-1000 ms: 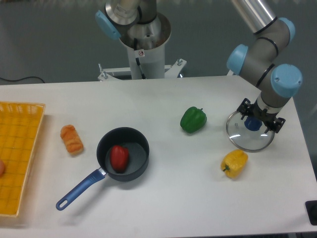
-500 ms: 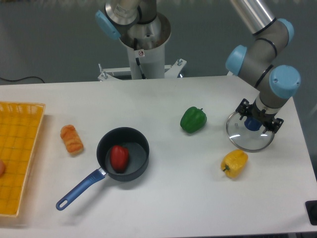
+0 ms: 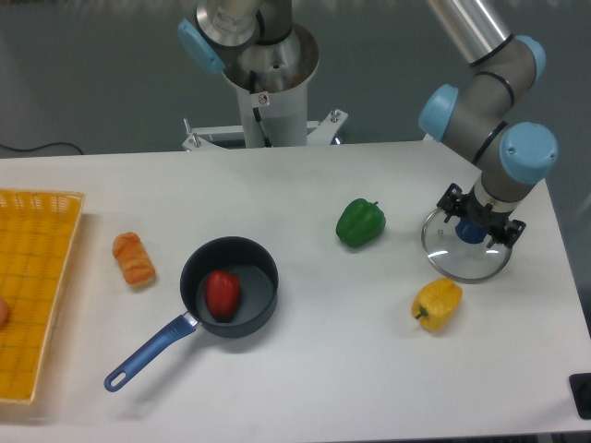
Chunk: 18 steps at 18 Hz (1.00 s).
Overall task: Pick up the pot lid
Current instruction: 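Close the gripper on the blue knob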
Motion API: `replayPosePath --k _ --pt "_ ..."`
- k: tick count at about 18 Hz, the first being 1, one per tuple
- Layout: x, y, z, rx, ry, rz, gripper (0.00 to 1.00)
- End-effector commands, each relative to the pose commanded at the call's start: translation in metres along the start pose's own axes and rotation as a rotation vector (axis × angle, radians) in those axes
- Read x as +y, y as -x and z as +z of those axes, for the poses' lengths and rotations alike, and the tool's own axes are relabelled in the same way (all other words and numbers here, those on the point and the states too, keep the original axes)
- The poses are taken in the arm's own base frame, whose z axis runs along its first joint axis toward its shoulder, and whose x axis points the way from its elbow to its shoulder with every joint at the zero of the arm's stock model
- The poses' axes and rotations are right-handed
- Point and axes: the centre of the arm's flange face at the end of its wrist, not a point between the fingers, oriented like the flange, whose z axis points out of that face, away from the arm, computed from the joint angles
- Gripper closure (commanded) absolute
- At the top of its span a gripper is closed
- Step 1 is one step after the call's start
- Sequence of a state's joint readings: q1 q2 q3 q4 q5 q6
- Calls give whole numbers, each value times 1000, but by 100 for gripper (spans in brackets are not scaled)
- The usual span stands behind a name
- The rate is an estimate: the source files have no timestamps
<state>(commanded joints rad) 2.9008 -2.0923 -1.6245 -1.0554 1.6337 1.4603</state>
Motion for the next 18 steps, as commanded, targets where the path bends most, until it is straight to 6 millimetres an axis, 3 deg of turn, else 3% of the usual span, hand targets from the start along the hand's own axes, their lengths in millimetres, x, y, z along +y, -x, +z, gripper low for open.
replayPosePath --k 4,9,18 --pt "1 0 0 1 6 -1 28" --pt "1 1 -3 -6 10 1 38" --pt "2 5 -18 -18 12 3 44"
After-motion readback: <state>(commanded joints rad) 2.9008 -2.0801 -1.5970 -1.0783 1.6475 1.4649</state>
